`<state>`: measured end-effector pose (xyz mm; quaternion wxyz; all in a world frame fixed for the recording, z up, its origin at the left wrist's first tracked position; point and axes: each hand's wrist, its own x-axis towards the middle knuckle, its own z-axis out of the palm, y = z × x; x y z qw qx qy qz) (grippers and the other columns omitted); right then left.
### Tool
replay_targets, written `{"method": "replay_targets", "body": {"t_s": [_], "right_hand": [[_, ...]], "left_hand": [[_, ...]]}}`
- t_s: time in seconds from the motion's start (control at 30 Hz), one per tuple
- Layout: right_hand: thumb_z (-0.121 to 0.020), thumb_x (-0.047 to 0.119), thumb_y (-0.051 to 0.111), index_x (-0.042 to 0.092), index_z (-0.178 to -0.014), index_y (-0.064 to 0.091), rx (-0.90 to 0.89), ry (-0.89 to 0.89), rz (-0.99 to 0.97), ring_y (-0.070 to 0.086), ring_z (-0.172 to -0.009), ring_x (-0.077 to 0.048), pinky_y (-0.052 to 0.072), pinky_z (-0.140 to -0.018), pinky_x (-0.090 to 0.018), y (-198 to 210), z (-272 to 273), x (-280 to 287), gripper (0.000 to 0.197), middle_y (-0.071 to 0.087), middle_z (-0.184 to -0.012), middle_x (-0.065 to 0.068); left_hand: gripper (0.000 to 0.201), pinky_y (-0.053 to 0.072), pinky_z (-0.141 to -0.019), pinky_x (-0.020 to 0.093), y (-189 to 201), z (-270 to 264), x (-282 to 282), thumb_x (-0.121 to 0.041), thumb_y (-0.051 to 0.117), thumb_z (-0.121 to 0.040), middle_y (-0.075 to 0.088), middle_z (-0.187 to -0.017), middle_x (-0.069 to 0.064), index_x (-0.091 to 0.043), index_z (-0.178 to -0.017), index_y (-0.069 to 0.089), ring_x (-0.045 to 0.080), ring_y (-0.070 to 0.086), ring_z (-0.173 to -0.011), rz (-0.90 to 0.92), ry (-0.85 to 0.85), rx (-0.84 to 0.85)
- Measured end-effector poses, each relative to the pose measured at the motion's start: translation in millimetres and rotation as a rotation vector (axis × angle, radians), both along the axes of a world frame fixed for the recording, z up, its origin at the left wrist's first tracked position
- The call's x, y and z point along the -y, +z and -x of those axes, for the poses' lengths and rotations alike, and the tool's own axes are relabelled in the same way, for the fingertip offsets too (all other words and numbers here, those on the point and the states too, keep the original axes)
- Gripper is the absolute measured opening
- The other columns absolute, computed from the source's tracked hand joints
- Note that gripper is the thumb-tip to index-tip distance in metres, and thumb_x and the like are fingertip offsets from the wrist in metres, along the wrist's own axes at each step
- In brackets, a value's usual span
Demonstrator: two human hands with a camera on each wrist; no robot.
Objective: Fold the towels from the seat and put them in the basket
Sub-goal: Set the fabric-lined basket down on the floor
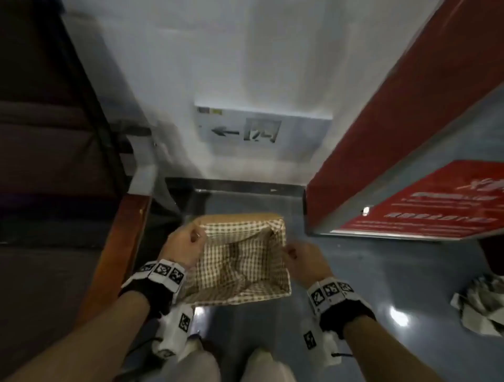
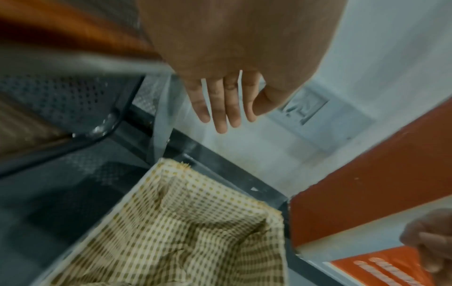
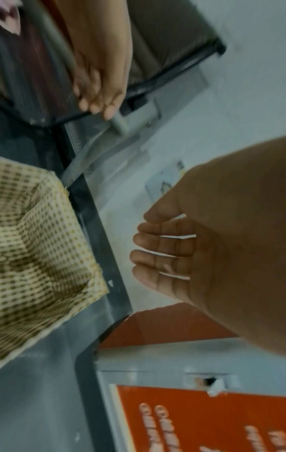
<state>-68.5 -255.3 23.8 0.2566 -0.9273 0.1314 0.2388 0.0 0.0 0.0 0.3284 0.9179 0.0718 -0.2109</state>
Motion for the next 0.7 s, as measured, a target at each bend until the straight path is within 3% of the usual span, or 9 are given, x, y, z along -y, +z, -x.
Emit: {"method": "replay_targets", "body": {"t_s": [0.13, 0.23, 0.33, 0.43, 0.5, 0.6, 0.7], "right_hand": [[-0.094, 0.022, 0.05, 0.014, -0.098, 0.063, 0.024, -0.162, -0.016, 0.062, -0.092, -0.029, 0.051, -0.08, -0.036, -130.6, -13.7, 11.7, 0.015, 0.066, -0.098, -0.01], [-0.094, 0.016, 0.05, 0.006, -0.111, 0.06, 0.06, -0.24, 0.027, 0.055, -0.107, -0.032, 0.043, -0.086, -0.032, -224.0, -13.4, 16.7, 0.023, 0.06, -0.116, -0.016], [-0.091, 0.018, 0.054, -0.003, -0.127, 0.045, 0.054, -0.277, 0.089, 0.047, -0.114, -0.04, 0.039, -0.091, -0.039, -281.5, -14.0, 24.1, 0.042, 0.047, -0.126, -0.026], [-0.093, 0.021, 0.052, -0.005, -0.123, 0.041, 0.052, -0.336, 0.094, 0.049, -0.109, -0.042, 0.04, -0.085, -0.041, -318.7, -14.3, 26.5, 0.041, 0.047, -0.123, -0.027], [-0.096, 0.018, 0.047, -0.007, -0.114, 0.042, 0.093, -0.377, 0.105, 0.053, -0.103, -0.042, 0.038, -0.075, -0.038, -334.3, -15.0, 27.8, 0.031, 0.052, -0.115, -0.029], [-0.099, 0.016, 0.038, -0.006, -0.111, 0.042, 0.128, -0.449, 0.094, 0.056, -0.096, -0.044, 0.032, -0.069, -0.036, -345.3, -17.3, 30.8, 0.025, 0.057, -0.107, -0.031], [-0.101, 0.023, 0.034, -0.004, -0.11, 0.045, 0.152, -0.512, 0.101, 0.056, -0.097, -0.044, 0.033, -0.07, -0.036, -337.9, -9.7, 33.3, 0.03, 0.059, -0.107, -0.03]], "left_hand": [[0.013, 0.042, -0.081, 0.031, -121.7, -16.8, -6.0, -0.015, 0.056, -0.086, 0.059, -0.108, 0.014, -0.011, -0.097, 0.06, 0.032, 0.056, -0.1, -0.055, 0.074, -0.016], [0.036, 0.041, -0.094, 0.04, -203.6, -8.9, -17.1, -0.016, 0.057, -0.087, 0.043, -0.128, 0.018, -0.009, -0.121, 0.051, 0.037, 0.046, -0.115, -0.147, 0.142, -0.056], [0.06, 0.033, -0.106, 0.045, -254.0, 0.5, -28.5, -0.017, 0.059, -0.086, 0.028, -0.141, 0.022, -0.001, -0.137, 0.031, 0.039, 0.032, -0.129, -0.195, 0.25, -0.054], [0.066, 0.035, -0.104, 0.05, -286.9, 6.9, -34.3, -0.011, 0.061, -0.085, 0.027, -0.142, 0.024, 0.0, -0.139, 0.024, 0.042, 0.036, -0.127, -0.14, 0.393, -0.051], [0.055, 0.041, -0.095, 0.051, -298.8, 9.3, -37.4, -0.013, 0.054, -0.091, 0.037, -0.135, 0.029, 0.003, -0.135, 0.026, 0.045, 0.046, -0.118, -0.171, 0.481, -0.08], [0.035, 0.043, -0.088, 0.052, -306.0, 9.2, -43.6, -0.012, 0.039, -0.097, 0.047, -0.124, 0.034, 0.008, -0.125, 0.036, 0.048, 0.05, -0.109, -0.243, 0.461, -0.09], [0.03, 0.044, -0.086, 0.049, -298.0, 6.0, -45.8, -0.015, 0.037, -0.099, 0.05, -0.121, 0.033, 0.008, -0.118, 0.044, 0.047, 0.052, -0.106, -0.247, 0.428, -0.026]]}}
